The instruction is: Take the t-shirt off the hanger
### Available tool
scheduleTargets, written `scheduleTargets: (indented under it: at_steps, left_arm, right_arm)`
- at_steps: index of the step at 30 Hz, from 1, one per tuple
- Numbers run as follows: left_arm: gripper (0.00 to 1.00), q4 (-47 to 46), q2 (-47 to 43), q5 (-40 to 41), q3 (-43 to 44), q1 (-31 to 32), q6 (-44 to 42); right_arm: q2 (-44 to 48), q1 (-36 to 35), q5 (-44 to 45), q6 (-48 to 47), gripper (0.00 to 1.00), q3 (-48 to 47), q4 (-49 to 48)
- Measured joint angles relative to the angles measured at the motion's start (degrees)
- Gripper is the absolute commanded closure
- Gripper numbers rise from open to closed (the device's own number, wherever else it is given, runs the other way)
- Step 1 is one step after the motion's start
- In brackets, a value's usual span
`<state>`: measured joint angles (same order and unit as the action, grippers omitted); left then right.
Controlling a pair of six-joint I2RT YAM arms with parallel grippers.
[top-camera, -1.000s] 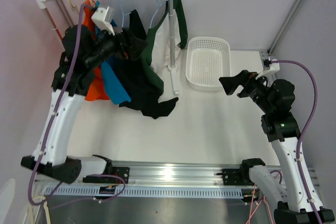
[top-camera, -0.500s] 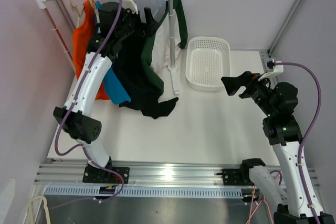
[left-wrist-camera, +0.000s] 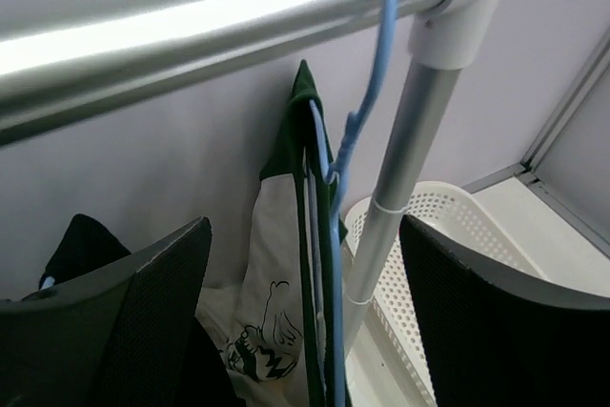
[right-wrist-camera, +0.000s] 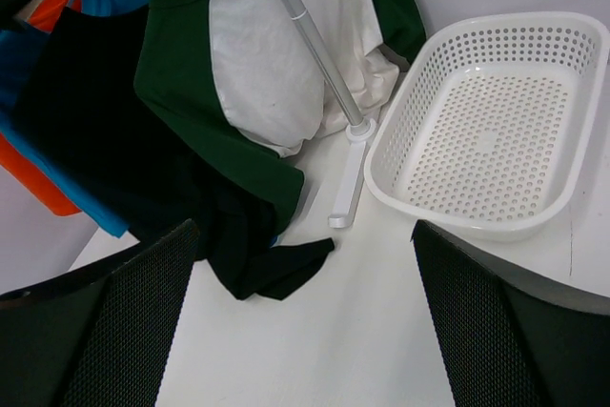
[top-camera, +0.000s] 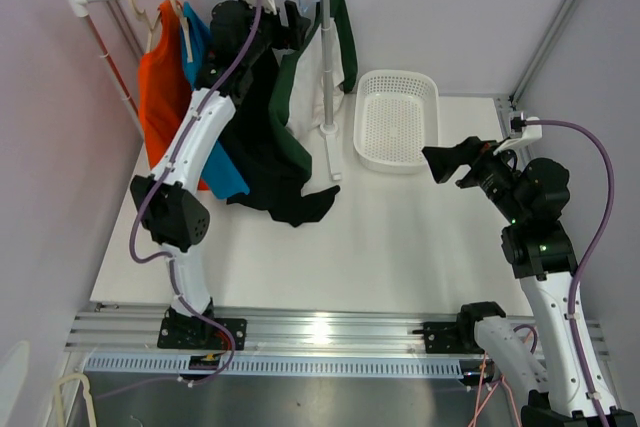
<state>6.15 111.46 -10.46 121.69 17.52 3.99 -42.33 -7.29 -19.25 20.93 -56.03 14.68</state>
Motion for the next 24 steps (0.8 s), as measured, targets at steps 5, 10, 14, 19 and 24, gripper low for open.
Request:
scheduleTargets:
  at_steps: [5,10,14,19,24]
  left_arm:
    - [0.40,-2.6,3.7,1.3,0.3,0.2,-0.3]
    - [0.68,-5.4,5.9,3.1,1.5,1.0,-1.4]
    - [0.52,-8.2,5.9,3.5,2.0,1.7,-1.9]
    - [0.54,-10.8,5.9,3.4,2.6,2.3,-2.1]
    - [0.99,-11.1,6.2,3.5,4.4,2.6,-2.9]
  right_arm:
    - [0.0,0.0,0.4,-0.2,0.01,-0.7,0.1]
    - [0.4,0.0,0.5,-0.2,0.01,-0.8,0.1]
    - [0.4,0.0,0.5,-0.2,0.01,-0.8,0.1]
    - [0.5,0.0,0.6,-0.2,0.00,-0.8,0.5]
    - [0.5,0.0,0.6,-0.2,0.00,-0.8,1.1]
